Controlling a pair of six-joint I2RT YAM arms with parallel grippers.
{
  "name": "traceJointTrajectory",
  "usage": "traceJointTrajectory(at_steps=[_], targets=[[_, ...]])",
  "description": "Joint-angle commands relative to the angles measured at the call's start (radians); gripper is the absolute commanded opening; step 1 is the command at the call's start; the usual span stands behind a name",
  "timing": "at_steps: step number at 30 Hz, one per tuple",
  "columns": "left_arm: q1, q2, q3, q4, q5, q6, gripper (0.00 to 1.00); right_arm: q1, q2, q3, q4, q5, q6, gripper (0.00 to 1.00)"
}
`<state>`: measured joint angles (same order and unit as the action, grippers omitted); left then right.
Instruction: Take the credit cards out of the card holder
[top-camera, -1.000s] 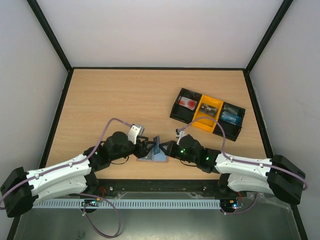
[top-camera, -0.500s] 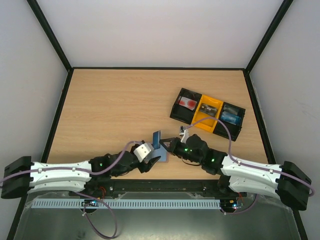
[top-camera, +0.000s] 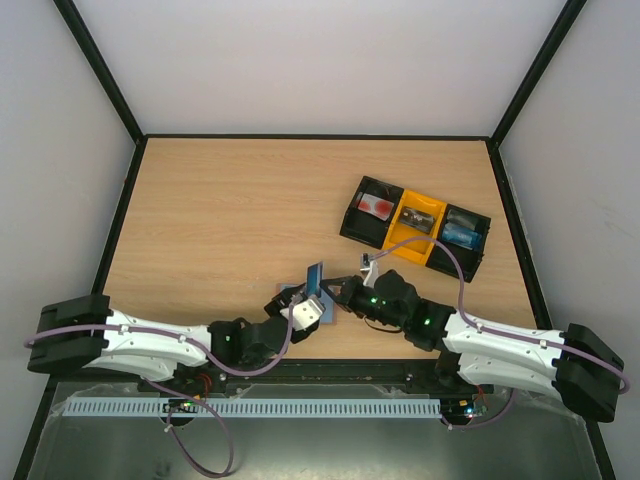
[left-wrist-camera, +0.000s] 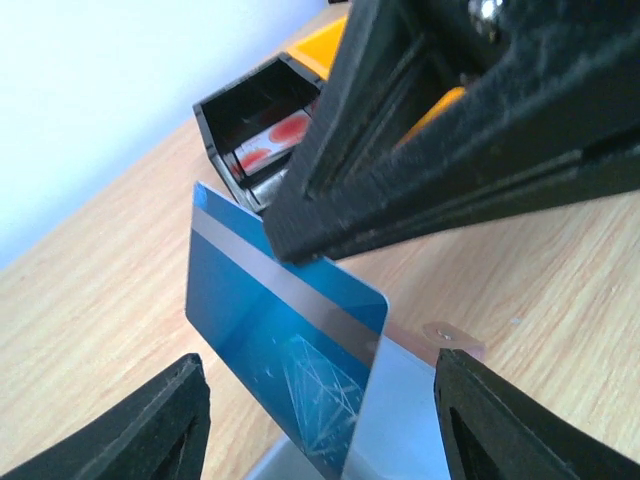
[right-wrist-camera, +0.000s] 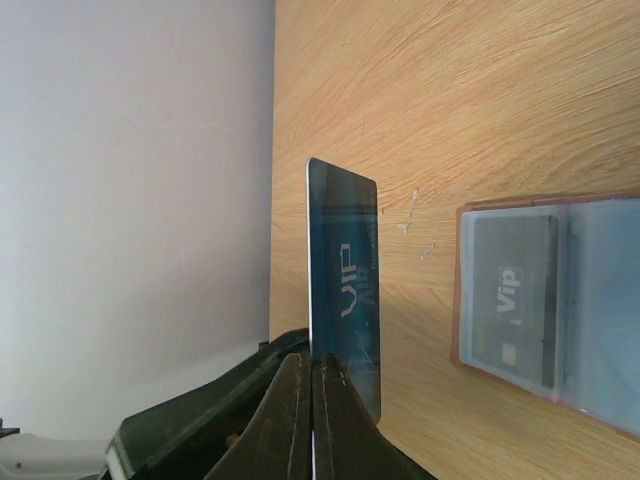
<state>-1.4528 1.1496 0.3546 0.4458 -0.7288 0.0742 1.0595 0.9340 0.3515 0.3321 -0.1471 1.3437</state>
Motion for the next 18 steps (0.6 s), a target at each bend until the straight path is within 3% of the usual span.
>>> traceJointTrajectory(at_steps=[1, 9, 15, 18], targets=[[-0.023, -0.002, 0.001, 0.12, -0.081, 0.048, 0.61, -0.002, -0.006, -0.021, 0.056, 0.001, 0.024, 0.02], [-0.029, -0.011, -0.018, 0.138, -0.059, 0.052, 0.5, -0.002, -0.008, -0.033, 0.085, -0.007, 0.039, 0.02], [-0.031, 0.007, -0.032, 0.155, -0.061, 0.052, 0.23, -0.002, -0.017, -0.044, 0.094, -0.008, 0.053, 0.02], [-0.035, 0.018, -0.034, 0.163, -0.069, 0.057, 0.15, -0.002, -0.018, -0.05, 0.102, -0.011, 0.061, 0.02]])
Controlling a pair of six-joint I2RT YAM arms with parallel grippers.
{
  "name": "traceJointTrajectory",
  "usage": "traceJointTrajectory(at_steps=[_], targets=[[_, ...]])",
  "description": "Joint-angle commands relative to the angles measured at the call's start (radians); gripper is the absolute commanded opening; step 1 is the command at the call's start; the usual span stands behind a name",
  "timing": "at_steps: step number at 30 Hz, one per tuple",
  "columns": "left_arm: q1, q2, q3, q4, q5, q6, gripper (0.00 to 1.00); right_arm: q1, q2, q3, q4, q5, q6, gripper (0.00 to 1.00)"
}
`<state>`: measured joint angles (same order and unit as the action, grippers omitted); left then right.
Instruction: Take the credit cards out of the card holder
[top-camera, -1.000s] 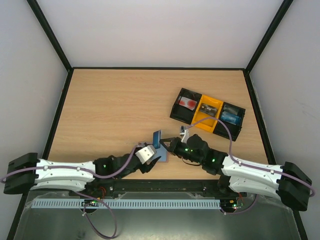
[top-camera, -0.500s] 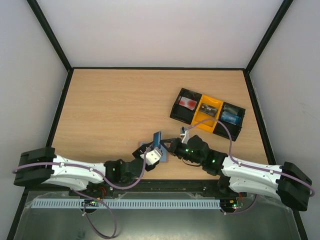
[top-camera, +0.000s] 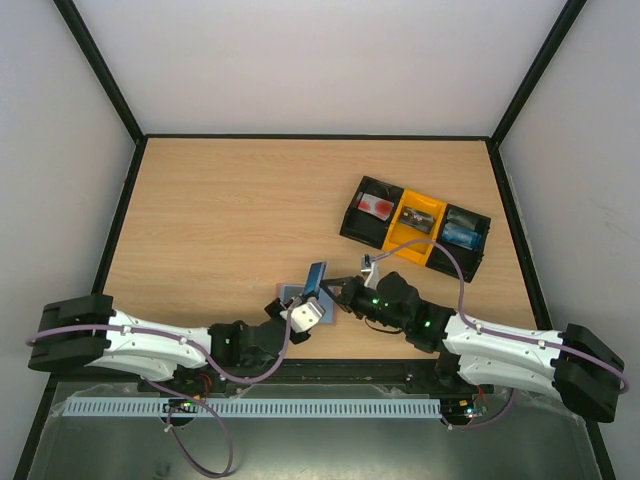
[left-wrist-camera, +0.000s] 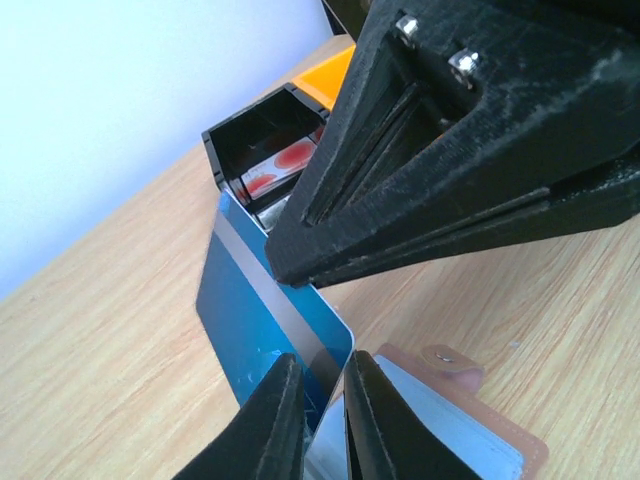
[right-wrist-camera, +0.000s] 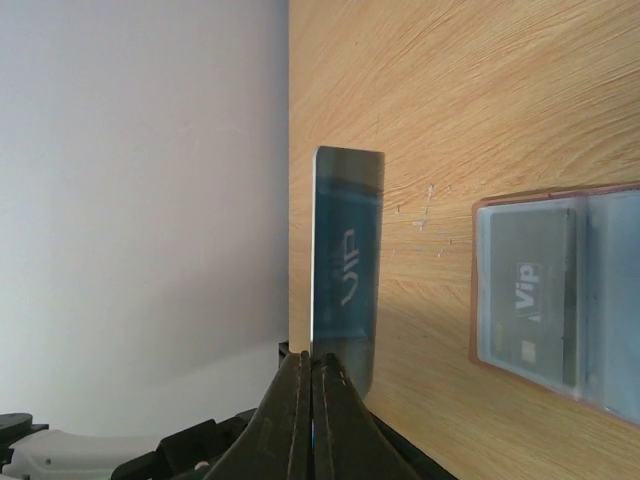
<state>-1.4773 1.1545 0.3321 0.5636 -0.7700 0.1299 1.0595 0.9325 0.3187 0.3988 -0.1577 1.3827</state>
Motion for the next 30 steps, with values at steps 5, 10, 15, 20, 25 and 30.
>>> traceJointTrajectory(at_steps=[5, 10, 15, 20, 25, 30], targets=[[-0.015, 0.028, -0.013, 0.054, -0.052, 0.006, 0.05, -0.002, -0.011, -0.024, 0.047, 0.0, 0.025, 0.02], [-0.015, 0.027, -0.021, 0.053, -0.061, -0.006, 0.03, -0.002, -0.007, -0.046, 0.082, -0.002, 0.041, 0.02], [-0.015, 0.001, -0.028, 0.028, -0.07, -0.058, 0.03, -0.002, -0.035, -0.054, 0.053, 0.025, 0.024, 0.06], [0.006, -0.08, -0.055, -0.023, -0.017, -0.173, 0.03, -0.003, -0.11, -0.072, 0.009, 0.059, -0.046, 0.19], [0.058, -0.212, -0.117, -0.037, 0.123, -0.282, 0.03, -0.002, -0.193, -0.072, -0.057, 0.084, -0.234, 0.35], [0.103, -0.386, -0.174, -0.073, 0.243, -0.388, 0.03, -0.003, -0.304, -0.094, -0.096, 0.076, -0.395, 0.46]])
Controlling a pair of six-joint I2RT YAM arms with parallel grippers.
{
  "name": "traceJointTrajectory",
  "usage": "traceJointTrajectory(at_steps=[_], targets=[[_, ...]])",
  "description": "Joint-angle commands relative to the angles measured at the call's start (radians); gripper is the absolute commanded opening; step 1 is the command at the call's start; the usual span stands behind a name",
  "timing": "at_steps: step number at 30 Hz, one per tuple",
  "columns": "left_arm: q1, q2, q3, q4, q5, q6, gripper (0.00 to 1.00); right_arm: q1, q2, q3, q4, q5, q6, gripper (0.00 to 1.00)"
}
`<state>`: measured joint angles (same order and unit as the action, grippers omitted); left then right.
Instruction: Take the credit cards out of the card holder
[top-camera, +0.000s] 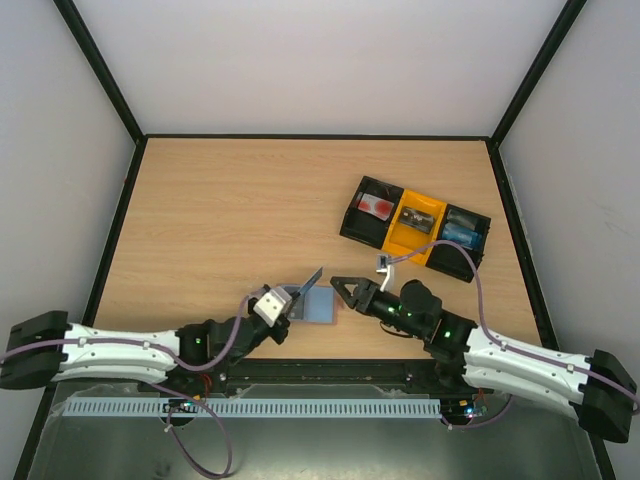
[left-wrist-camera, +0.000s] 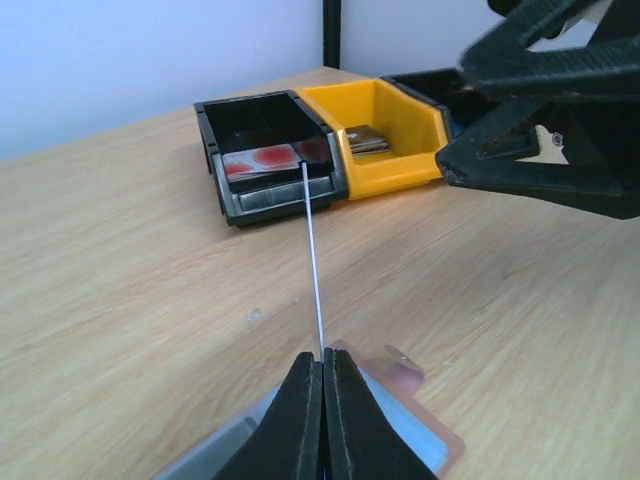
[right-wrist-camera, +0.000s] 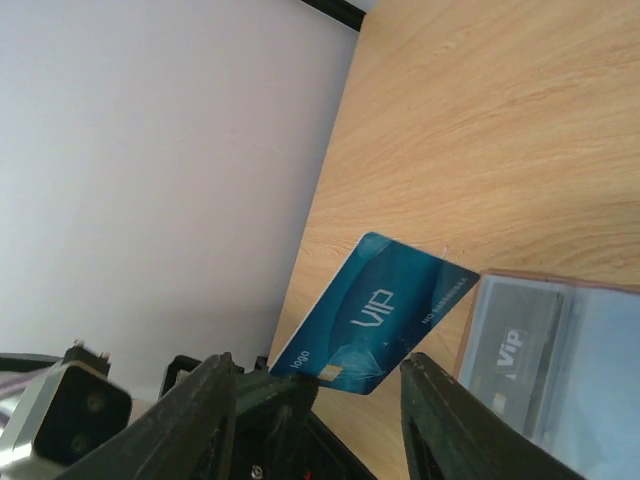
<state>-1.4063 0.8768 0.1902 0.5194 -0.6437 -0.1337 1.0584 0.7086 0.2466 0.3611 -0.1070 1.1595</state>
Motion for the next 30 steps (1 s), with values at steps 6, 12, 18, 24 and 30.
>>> traceJointTrajectory(at_steps=[6, 12, 18, 24, 30], targets=[[0.157, -0.271, -0.028, -0.179, 0.339, -0.288, 0.03, -0.002, -0.23, -0.05, -0.123, 0.058, -0.262, 0.49], [0.281, -0.364, -0.037, -0.184, 0.616, -0.417, 0.03, -0.002, -0.223, -0.041, -0.2, 0.029, -0.289, 0.5], [0.366, -0.374, -0.046, -0.135, 0.802, -0.547, 0.03, -0.012, -0.124, -0.06, -0.142, 0.011, -0.276, 0.52], [0.436, -0.347, -0.045, -0.088, 0.933, -0.647, 0.03, -0.035, -0.094, -0.077, 0.044, -0.101, -0.186, 0.63], [0.468, -0.338, -0.039, -0.025, 0.996, -0.713, 0.03, -0.053, -0.08, -0.158, 0.304, -0.177, 0.012, 0.68]])
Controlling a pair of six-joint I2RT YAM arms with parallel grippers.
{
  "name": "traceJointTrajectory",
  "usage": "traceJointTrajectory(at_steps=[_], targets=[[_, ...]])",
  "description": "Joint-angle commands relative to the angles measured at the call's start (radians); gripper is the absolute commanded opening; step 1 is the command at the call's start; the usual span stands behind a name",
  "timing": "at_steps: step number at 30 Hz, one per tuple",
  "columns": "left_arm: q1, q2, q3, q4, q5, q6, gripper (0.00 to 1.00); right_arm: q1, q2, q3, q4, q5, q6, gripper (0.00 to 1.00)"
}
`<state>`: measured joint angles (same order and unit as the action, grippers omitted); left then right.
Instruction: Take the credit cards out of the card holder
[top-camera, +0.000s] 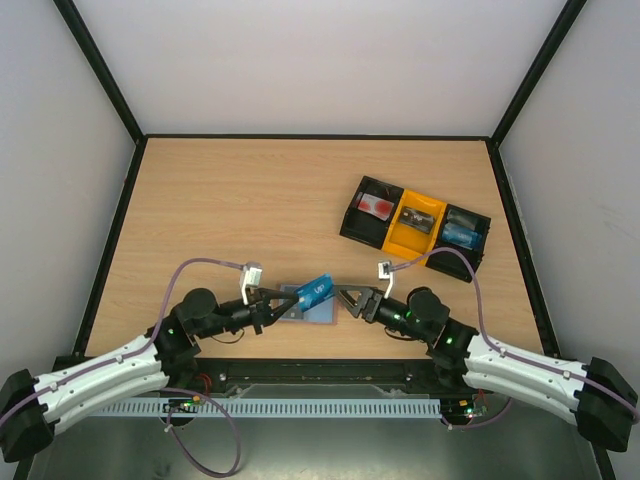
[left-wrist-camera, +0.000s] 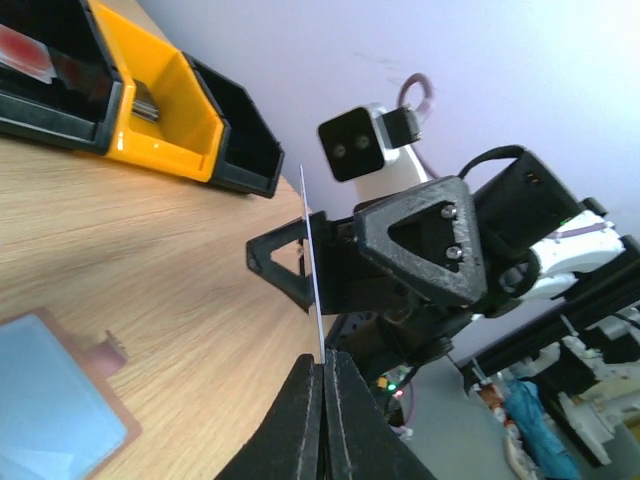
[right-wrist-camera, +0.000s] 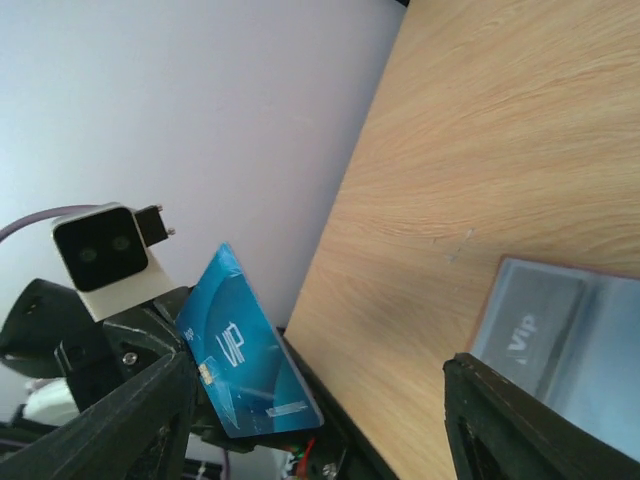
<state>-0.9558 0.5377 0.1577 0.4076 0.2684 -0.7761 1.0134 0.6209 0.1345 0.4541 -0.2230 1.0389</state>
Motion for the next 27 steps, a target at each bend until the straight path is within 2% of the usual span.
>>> traceJointTrajectory(at_steps=[1, 4, 10, 14, 25, 27], targets=[[0.021, 0.003, -0.006, 0.093, 0.086, -0.081, 0.03, -0.008, 0.007, -0.055, 0.227, -0.064, 0.149, 0.68], [0.033, 0.017, -0.008, 0.12, 0.105, -0.106, 0.03, -0.009, 0.0, -0.071, 0.25, -0.067, 0.165, 0.63], [0.043, 0.055, -0.008, 0.141, 0.139, -0.137, 0.03, -0.009, -0.032, -0.077, 0.242, -0.066, 0.167, 0.36], [0.047, 0.055, -0.011, 0.149, 0.141, -0.151, 0.03, -0.009, -0.035, -0.083, 0.246, -0.074, 0.175, 0.25], [0.056, 0.053, -0.013, 0.157, 0.146, -0.172, 0.03, -0.01, -0.031, -0.099, 0.228, -0.105, 0.173, 0.27], [0.059, 0.053, -0.012, 0.161, 0.146, -0.174, 0.03, -0.009, -0.025, -0.098, 0.226, -0.113, 0.165, 0.31]])
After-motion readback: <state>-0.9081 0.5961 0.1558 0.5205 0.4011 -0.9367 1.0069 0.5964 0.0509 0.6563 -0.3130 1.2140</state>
